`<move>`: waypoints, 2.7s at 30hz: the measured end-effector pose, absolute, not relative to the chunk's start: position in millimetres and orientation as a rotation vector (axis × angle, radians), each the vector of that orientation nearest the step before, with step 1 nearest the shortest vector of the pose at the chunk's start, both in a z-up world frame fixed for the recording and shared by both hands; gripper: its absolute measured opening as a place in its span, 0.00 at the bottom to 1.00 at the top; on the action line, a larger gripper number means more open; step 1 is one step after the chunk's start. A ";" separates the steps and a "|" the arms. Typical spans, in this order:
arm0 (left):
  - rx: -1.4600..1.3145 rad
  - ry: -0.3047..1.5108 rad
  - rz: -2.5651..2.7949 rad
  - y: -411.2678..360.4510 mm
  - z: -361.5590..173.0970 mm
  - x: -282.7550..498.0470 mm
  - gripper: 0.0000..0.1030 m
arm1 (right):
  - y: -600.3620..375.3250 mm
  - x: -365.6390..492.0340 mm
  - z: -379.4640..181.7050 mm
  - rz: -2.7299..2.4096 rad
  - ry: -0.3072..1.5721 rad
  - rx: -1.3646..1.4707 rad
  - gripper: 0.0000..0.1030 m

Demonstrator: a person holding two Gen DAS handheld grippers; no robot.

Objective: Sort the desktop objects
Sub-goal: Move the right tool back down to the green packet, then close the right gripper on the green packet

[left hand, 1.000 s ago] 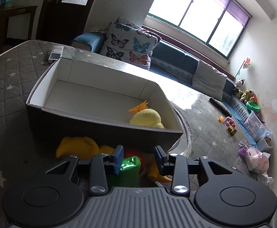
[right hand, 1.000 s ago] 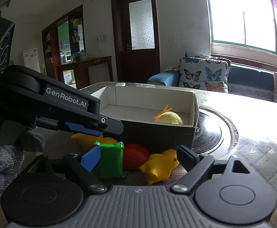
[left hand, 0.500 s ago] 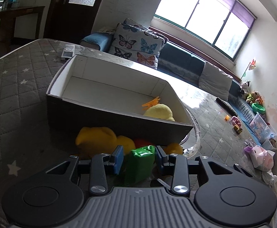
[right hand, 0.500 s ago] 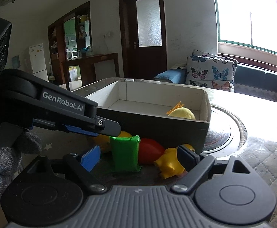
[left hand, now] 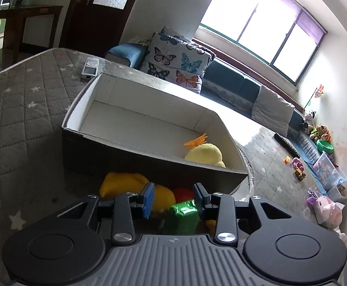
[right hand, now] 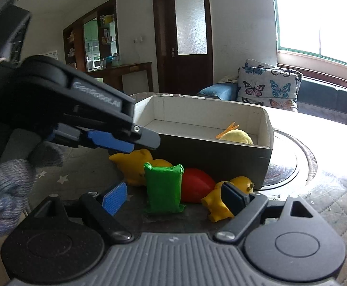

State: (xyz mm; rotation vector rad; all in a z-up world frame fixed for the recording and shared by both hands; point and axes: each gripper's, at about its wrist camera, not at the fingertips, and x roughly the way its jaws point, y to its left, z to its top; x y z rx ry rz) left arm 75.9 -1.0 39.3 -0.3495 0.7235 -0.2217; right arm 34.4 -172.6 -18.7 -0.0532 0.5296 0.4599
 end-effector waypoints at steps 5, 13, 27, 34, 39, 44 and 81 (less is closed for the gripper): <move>-0.330 0.767 -0.221 -5.8 29.4 86.2 0.37 | -177.2 35.3 -18.4 0.452 0.527 -0.048 0.86; -0.309 0.783 -0.256 -11.2 22.8 80.3 0.37 | -183.9 34.1 -17.8 0.438 0.526 -0.039 0.86; -0.335 0.804 -0.342 -9.6 17.4 51.2 0.37 | -198.9 17.5 -21.8 0.409 0.544 -0.048 0.86; -0.341 0.820 -0.397 -11.5 13.7 42.2 0.37 | -199.4 8.6 -19.9 0.413 0.545 -0.060 0.86; -0.335 0.821 -0.411 -9.9 12.1 38.4 0.37 | -198.0 3.8 -20.4 0.419 0.548 -0.074 0.86; -0.341 0.815 -0.416 -6.7 12.1 36.5 0.37 | -197.4 0.2 -22.1 0.421 0.555 -0.085 0.86; -0.459 0.915 -0.351 -13.2 -12.6 43.0 0.37 | -174.6 8.9 -55.9 0.485 0.633 -0.191 0.39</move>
